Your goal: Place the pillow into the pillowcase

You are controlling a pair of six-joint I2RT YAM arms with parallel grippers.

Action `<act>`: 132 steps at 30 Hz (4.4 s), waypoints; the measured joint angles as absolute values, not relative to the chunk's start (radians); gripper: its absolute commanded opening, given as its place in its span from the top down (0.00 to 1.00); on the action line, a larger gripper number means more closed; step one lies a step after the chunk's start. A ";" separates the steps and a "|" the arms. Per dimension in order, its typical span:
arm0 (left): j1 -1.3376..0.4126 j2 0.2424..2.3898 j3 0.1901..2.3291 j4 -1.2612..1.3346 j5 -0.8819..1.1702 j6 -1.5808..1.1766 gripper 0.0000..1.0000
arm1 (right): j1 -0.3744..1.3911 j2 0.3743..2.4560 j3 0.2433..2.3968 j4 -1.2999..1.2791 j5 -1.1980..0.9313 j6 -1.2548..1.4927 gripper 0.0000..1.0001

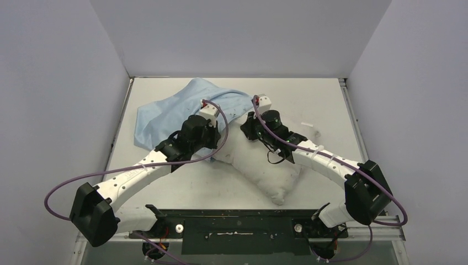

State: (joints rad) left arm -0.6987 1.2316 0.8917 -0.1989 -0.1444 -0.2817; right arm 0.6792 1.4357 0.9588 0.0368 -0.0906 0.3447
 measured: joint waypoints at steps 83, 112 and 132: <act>-0.469 1.133 0.862 0.177 -0.933 0.039 1.00 | 0.676 1.107 0.713 0.123 -0.177 0.626 0.29; -0.333 1.252 0.969 0.102 -0.572 -0.057 0.94 | 1.019 1.698 0.735 0.549 0.083 0.802 1.00; -0.083 1.802 1.608 -0.189 -0.237 -0.115 0.33 | 1.023 1.185 0.482 0.360 0.375 0.730 1.00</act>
